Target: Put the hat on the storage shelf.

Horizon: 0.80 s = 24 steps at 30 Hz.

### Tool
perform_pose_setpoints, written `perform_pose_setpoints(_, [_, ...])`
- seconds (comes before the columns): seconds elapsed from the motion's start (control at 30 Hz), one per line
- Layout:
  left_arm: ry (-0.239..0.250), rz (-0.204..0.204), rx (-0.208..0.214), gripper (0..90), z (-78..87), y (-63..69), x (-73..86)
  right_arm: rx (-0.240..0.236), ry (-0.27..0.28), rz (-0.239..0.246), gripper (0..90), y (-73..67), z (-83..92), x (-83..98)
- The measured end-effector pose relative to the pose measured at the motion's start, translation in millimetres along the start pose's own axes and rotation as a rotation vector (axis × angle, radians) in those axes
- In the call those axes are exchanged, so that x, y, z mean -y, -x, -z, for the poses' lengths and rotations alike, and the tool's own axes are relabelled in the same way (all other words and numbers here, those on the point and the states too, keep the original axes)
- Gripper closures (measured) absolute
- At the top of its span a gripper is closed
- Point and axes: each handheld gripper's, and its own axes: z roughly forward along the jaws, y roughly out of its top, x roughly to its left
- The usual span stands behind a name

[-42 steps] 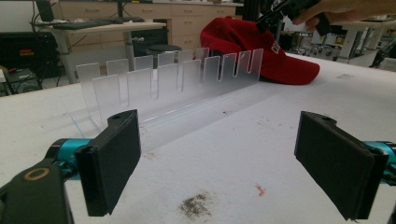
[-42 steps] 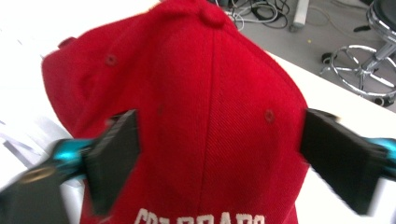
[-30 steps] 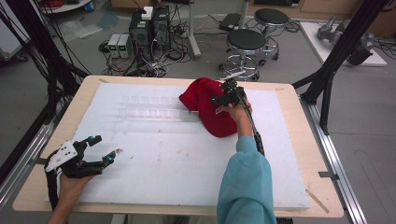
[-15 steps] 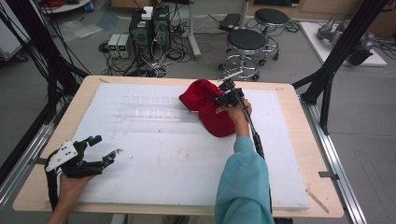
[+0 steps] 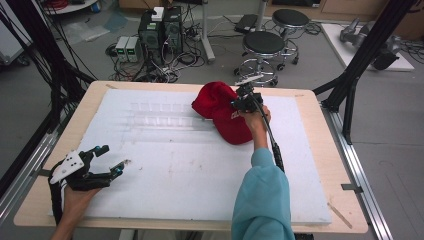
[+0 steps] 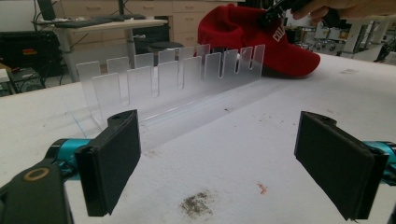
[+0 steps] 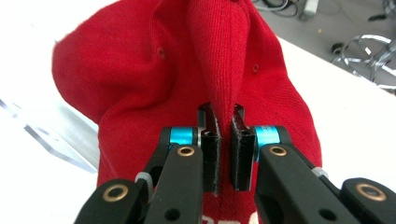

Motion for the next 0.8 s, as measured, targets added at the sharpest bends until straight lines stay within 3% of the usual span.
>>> perform_pose_setpoints(0.23, [-0.003,0.018,-0.011,14.9,-0.2,-1.0,0.0,-0.003,0.083,-0.008,85.3,-1.9,24.9,-6.7])
perform_pose_setpoints(0.33, [-0.014,0.018,-0.02,14.9,-1.4,-1.0,-0.4,-0.043,0.153,-0.036,85.3,-1.2,44.7,-9.3])
perform_pose_setpoints(0.5, [-0.021,0.01,-0.017,14.9,-2.0,-0.5,-0.7,-0.038,0.211,-0.036,85.3,-6.7,65.4,-13.5])
perform_pose_setpoints(0.57, [-0.018,0.019,-0.016,14.9,-2.0,-1.0,-0.7,-0.06,0.262,-0.028,85.3,-13.7,80.6,-16.5])
perform_pose_setpoints(0.7, [-0.018,0.033,-0.01,15.0,-1.5,-2.7,-0.6,-0.088,0.3,-0.016,85.3,-23.5,95.8,-18.6])
perform_pose_setpoints(0.73, [-0.018,0.034,-0.012,15.2,-1.4,-3.1,-0.7,-0.098,0.32,0.018,85.3,-32.5,107.8,-19.5])
perform_pose_setpoints(0.8, [-0.021,0.035,-0.012,15.3,-1.5,-3.0,-0.8,-0.103,0.329,0.023,85.3,-35.7,111.8,-19.5])
